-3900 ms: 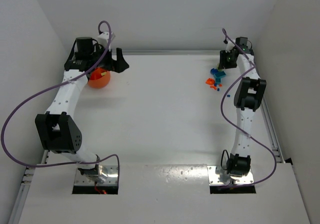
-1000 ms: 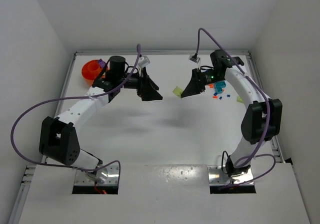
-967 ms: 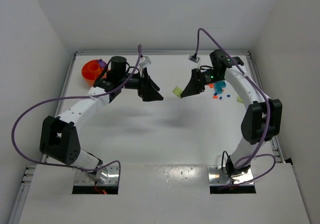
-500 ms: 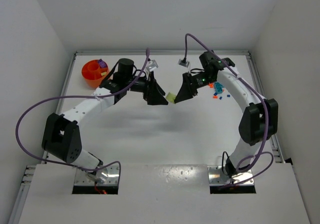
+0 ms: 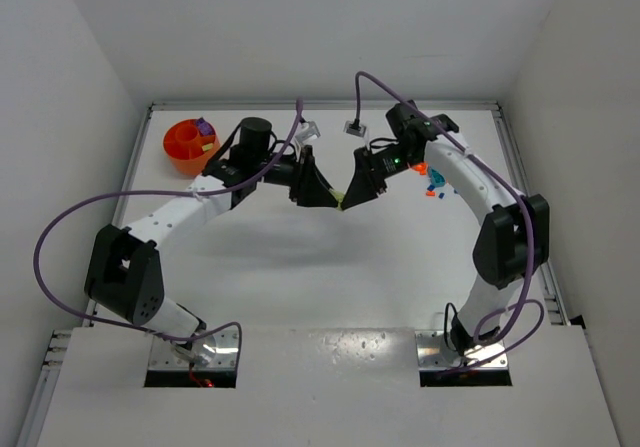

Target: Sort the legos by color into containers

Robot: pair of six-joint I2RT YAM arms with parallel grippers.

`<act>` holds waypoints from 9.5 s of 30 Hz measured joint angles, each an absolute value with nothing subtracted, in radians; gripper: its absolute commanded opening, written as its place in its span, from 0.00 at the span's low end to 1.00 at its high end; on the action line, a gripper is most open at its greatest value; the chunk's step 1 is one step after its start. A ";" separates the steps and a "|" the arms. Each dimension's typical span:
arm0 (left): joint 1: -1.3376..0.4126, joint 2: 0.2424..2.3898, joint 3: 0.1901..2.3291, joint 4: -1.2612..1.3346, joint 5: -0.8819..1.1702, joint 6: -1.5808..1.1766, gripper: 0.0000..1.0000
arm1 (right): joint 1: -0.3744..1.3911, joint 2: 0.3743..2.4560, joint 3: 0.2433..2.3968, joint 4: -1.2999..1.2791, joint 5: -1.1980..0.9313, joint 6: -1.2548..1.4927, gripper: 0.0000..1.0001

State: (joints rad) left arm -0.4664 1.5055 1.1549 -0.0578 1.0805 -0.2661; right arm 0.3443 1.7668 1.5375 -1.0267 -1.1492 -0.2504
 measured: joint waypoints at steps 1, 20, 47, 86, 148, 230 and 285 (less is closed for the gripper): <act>-0.467 1.505 1.155 -0.057 1.084 -0.265 0.46 | 0.347 1.770 1.544 -1.029 -1.148 -0.250 0.09; -0.458 1.422 1.129 -0.179 1.009 -0.125 0.04 | 0.336 1.729 1.535 -1.032 -1.024 -0.263 0.48; 0.028 1.900 1.800 -0.737 0.313 0.259 0.02 | 0.217 1.612 1.322 -0.843 -0.340 -0.156 0.59; 0.105 2.065 1.890 -0.796 0.097 0.279 0.20 | 0.204 1.691 1.349 -0.854 -0.352 -0.148 0.59; -0.237 1.662 1.559 -0.639 0.430 0.236 0.94 | -0.456 2.024 1.520 -0.862 -0.245 -0.990 0.65; -0.197 1.651 1.230 -0.158 0.970 -0.432 0.90 | 0.344 1.734 1.517 -0.781 -0.766 -0.254 0.05; -0.136 1.646 1.014 0.128 1.093 -0.706 0.05 | 0.537 1.731 1.646 -0.778 -0.360 -0.246 0.62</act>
